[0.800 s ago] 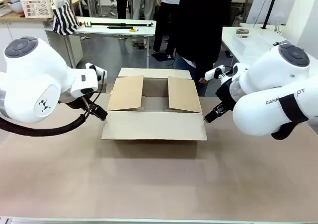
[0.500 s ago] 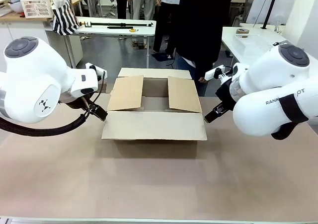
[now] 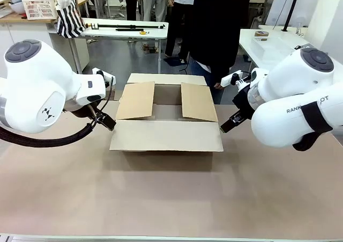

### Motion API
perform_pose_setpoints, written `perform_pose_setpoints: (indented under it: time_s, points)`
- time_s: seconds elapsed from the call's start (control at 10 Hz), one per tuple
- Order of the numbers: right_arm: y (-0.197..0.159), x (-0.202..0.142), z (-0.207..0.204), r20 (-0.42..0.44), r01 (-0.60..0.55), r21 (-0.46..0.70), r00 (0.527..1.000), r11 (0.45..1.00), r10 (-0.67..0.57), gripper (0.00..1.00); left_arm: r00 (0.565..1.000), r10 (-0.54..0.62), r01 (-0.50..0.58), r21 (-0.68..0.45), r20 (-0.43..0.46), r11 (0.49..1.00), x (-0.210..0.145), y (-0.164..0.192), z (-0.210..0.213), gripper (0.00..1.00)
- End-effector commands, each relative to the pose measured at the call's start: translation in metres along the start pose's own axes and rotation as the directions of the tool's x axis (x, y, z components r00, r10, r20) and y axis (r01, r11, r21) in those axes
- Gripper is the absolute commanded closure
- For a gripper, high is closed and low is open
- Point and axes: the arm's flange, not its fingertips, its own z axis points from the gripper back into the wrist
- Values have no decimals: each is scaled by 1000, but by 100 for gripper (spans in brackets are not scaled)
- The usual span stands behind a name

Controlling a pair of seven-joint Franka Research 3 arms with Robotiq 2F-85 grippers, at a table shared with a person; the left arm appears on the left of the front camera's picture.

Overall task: Pack the gift set into the box.
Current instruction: Place both hands on the side flaps of the Package Box and spread them outward.

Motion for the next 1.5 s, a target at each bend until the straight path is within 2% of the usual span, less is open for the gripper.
perform_pose_setpoints:
  time_s: [0.0,0.2,0.3,0.4,0.5,0.6,0.7,0.8,0.9,1.0,1.1,1.2,1.3,1.4]
  points:
    - [0,0,0,0,1,0,1000,1000,-1,0,1000,1,-1,0,1,1000,0,0,0,0]
    - [0,0,0,0,0,0,1000,1000,0,0,1000,0,0,0,0,1000,0,0,0,0]
    - [-4,-1,26,-96,-1,61,995,998,7,0,997,-76,76,-3,12,997,9,-1,18,0]
    - [-9,1,58,-189,71,54,980,996,-60,0,990,-129,127,54,53,990,20,2,49,0]
    - [-18,0,95,-205,105,37,974,994,-95,0,990,-132,124,129,50,984,41,4,82,0]
    - [-23,-1,127,-153,127,55,981,990,-117,0,995,-85,80,98,43,992,63,8,112,0]
    - [-23,-1,155,-78,128,-12,989,992,-128,0,997,-67,66,35,36,997,78,14,136,0]
    - [-19,-2,180,26,131,-95,991,987,-129,0,995,-69,70,-10,73,998,87,17,151,0]
    - [-8,-9,191,150,138,-174,982,975,-112,0,992,-104,97,91,66,991,62,9,119,0]
    - [-25,-1,164,-60,109,-13,992,994,-110,0,992,-104,97,91,66,991,62,9,119,0]
    - [-24,5,198,45,120,-66,992,991,-117,0,992,-104,97,91,66,991,62,9,119,0]
    - [-34,0,175,-18,283,169,959,944,-284,0,994,-90,86,64,66,994,76,9,143,0]
    - [-48,-7,176,0,463,365,867,807,-498,0,972,-182,212,228,-147,950,76,9,138,0]
    - [-57,-16,179,-114,585,482,780,652,-616,0,936,-156,248,276,-316,929,75,6,145,0]
